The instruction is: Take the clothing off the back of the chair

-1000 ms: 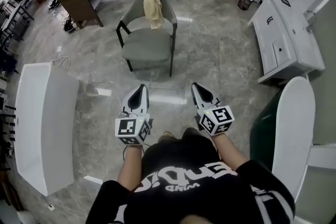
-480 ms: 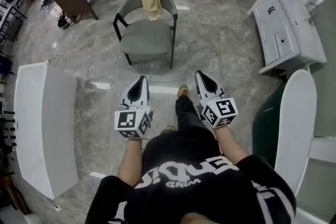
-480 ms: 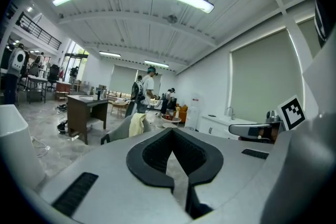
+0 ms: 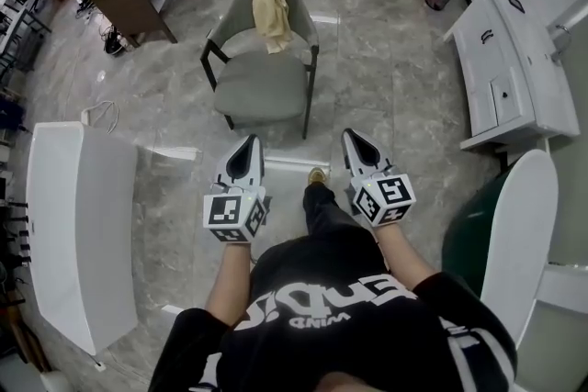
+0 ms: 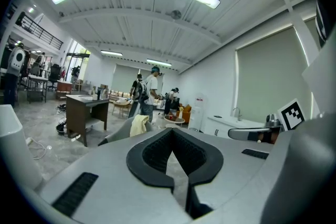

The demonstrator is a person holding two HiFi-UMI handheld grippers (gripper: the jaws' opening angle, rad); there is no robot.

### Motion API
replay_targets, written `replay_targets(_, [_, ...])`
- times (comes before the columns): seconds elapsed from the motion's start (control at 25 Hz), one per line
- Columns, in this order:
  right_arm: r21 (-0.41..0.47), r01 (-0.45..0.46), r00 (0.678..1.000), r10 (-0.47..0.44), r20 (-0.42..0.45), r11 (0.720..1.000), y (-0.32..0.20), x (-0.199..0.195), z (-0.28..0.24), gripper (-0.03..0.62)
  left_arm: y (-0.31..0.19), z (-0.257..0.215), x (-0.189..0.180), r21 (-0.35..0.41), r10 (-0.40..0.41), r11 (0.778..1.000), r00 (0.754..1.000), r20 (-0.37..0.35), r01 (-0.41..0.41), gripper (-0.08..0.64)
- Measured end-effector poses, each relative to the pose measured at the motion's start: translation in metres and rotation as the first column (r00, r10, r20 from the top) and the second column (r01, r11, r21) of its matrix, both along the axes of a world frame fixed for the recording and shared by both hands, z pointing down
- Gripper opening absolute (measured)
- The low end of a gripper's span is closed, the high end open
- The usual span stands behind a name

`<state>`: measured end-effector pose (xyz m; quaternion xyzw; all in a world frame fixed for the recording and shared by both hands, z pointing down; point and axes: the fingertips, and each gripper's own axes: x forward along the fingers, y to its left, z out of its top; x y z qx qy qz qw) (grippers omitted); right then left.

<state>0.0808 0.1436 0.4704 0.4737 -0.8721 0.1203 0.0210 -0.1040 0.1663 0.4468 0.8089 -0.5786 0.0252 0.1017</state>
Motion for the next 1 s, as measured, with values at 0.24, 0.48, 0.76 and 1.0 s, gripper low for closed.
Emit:
replay_targets(0.24, [-0.004,0.022,1.0,-0.022,0.014,1.0,-0.077,0.008,-0.012,0.014,-0.074,-0.014,0.005,-0.001,-0.032,0.999,0.999,0.003,0.032,0.012])
replay_targets(0.48, [0.001,0.066,0.998,-0.066,0.021,0.998,-0.152,0.011,-0.02,0.014,-0.145,-0.029,0.014,0.021,-0.066,0.998,0.998,0.009,0.065,0.012])
replay_targets(0.76, [-0.001,0.128,0.991,-0.128,0.031,0.992,-0.212,0.007,-0.021,0.014,-0.203,-0.035,0.019,0.04,-0.104,0.994,0.994,0.016,0.104,0.012])
replay_targets(1.0, [-0.019,0.143,0.989,-0.142,0.041,0.99,-0.249,0.002,-0.014,0.014,-0.238,-0.033,0.014,0.039,-0.119,0.992,0.993,0.004,0.119,0.012])
